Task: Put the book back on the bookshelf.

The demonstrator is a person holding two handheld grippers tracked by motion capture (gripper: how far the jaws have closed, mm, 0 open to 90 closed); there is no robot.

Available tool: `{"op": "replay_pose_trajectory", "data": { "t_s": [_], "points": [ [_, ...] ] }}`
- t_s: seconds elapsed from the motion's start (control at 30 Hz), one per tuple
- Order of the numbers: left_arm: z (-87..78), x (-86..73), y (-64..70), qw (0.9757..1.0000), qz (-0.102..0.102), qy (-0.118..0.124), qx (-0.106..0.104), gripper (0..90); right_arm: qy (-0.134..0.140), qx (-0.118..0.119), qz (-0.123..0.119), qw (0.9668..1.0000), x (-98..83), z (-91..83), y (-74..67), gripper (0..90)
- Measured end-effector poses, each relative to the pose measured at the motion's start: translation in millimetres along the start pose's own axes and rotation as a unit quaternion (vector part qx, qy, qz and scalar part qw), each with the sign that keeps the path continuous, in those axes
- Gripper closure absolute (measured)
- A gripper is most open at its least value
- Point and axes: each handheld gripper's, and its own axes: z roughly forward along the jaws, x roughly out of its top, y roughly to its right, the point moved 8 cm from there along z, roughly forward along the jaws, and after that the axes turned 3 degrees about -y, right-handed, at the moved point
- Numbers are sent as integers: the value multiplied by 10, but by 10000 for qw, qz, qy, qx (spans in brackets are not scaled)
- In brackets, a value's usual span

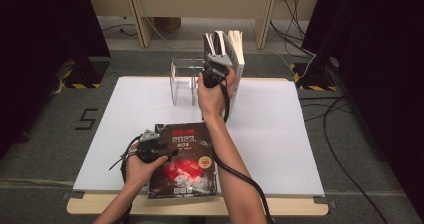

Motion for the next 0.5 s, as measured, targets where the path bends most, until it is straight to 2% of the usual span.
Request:
{"op": "replay_pose_trajectory", "data": {
  "t_s": [0.17, 0.3, 0.4, 0.5],
  "points": [
    [9, 13, 12, 10000, 39, 47, 13, 438, 27, 69, -55, 10000, -94, -181, 62, 619],
    [16, 40, 18, 9999, 60, 94, 29, 443, -21, 234, -40, 9997, -186, -306, 157, 622],
    [22, 92, 16, 9998, 104, 149, 60, 451, 3, 357, -156, 9992, -253, -409, 217, 627],
    [36, 188, 46, 9994, 137, 319, 53, 470, -21, 405, -175, 9990, -309, -509, 307, 644]
  ]
}}
